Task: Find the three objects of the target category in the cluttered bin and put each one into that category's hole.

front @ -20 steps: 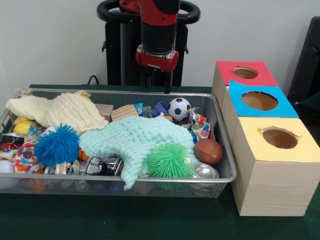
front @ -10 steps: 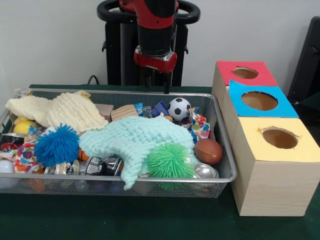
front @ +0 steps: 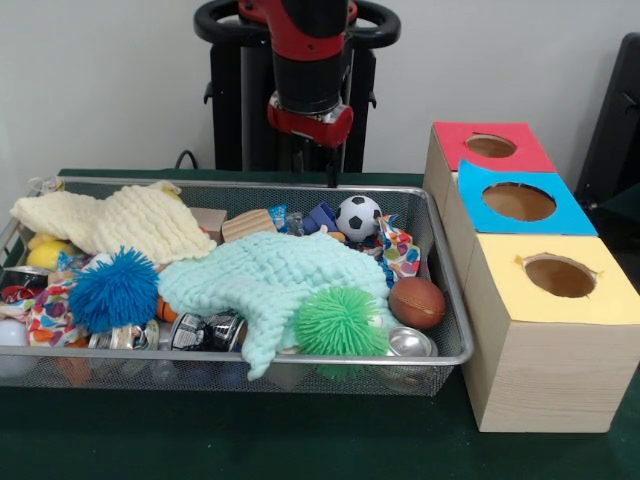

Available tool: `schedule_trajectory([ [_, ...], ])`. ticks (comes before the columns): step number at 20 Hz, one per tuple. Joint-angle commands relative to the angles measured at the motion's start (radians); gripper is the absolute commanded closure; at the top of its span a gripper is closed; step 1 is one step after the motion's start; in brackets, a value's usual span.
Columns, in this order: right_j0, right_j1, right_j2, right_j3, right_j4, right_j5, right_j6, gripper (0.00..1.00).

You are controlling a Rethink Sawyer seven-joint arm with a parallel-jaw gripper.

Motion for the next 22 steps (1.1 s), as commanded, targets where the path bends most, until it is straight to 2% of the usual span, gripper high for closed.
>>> schedule_trajectory([
  [1,0.022,0.027,-0.121,-0.183,0.155,0.016,0.29,0.0],
  [8,0.08,-0.019,-0.187,-0.168,0.171,0.091,0.258,0.0],
  [14,0.14,-0.072,-0.267,-0.181,0.167,0.232,0.26,0.0],
  [22,0.166,-0.104,-0.31,-0.211,0.149,0.312,0.258,0.0],
])
